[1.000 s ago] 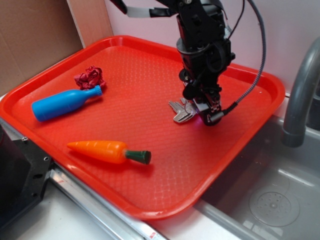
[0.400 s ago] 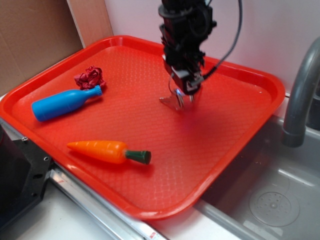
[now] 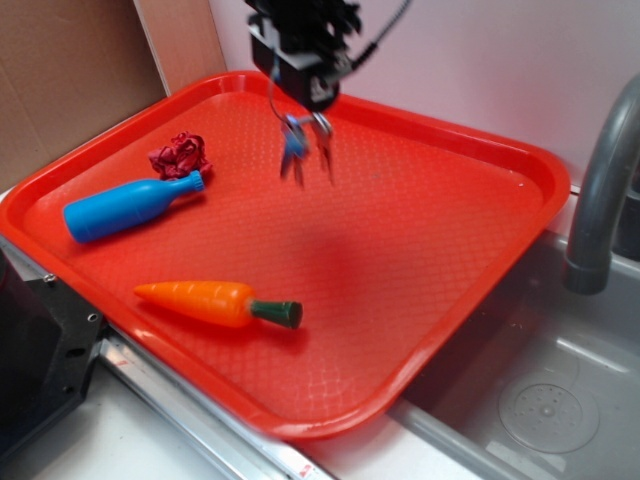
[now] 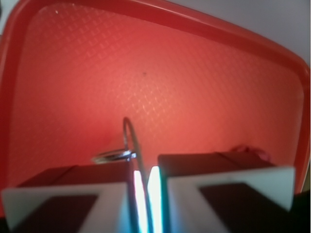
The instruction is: Grab the silver keys.
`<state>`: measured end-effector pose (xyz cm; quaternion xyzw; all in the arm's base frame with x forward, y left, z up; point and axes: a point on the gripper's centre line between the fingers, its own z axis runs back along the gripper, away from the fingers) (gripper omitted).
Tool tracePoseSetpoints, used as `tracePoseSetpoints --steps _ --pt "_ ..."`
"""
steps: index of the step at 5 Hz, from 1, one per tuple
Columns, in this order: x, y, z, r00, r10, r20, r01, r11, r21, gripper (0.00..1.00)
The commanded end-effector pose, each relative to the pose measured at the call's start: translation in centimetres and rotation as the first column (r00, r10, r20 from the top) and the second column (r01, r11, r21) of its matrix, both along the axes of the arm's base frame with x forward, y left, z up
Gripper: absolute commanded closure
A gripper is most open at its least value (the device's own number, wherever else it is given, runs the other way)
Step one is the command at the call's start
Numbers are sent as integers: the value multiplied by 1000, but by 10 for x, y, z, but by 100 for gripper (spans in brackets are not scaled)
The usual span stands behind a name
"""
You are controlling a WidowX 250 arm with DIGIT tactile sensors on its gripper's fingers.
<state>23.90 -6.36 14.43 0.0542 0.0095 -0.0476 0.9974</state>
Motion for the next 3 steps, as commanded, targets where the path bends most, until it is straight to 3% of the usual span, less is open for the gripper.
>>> tracePoseSetpoints --steps 1,2,3 --pt "-47 39 52 980 191 63 -190 981 -29 100" --pt "-65 49 60 968 237 85 -237 971 -6 100" --pt "-73 54 57 972 222 76 -220 975 -31 100"
